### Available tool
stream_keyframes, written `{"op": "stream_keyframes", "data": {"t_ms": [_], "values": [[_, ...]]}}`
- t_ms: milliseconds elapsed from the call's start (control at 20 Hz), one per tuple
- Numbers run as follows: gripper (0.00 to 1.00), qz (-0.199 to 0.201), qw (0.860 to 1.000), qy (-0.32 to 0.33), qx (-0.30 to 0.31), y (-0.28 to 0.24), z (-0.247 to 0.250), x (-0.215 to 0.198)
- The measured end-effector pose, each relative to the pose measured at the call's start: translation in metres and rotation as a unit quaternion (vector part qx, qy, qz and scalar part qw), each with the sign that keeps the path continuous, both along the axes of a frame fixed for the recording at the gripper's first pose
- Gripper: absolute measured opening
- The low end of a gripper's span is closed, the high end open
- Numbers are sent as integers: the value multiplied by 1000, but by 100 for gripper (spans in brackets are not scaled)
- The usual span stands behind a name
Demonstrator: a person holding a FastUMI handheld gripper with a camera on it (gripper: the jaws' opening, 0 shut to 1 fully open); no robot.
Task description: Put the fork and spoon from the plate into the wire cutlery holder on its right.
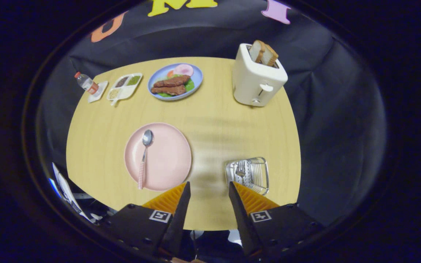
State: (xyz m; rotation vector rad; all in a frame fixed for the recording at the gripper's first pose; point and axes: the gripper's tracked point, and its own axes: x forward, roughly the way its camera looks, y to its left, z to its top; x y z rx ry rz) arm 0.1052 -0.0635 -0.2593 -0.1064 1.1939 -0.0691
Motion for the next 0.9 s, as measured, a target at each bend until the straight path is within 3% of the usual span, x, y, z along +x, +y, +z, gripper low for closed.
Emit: {"op": "stream_keyframes", "data": {"t_ms": [150, 350, 900], "values": [[85, 25, 998, -59, -5, 33, 9, 5], [94, 39, 993, -108, 2, 73, 8, 5], [96, -17, 983, -172, 53, 128, -59, 4]]}}
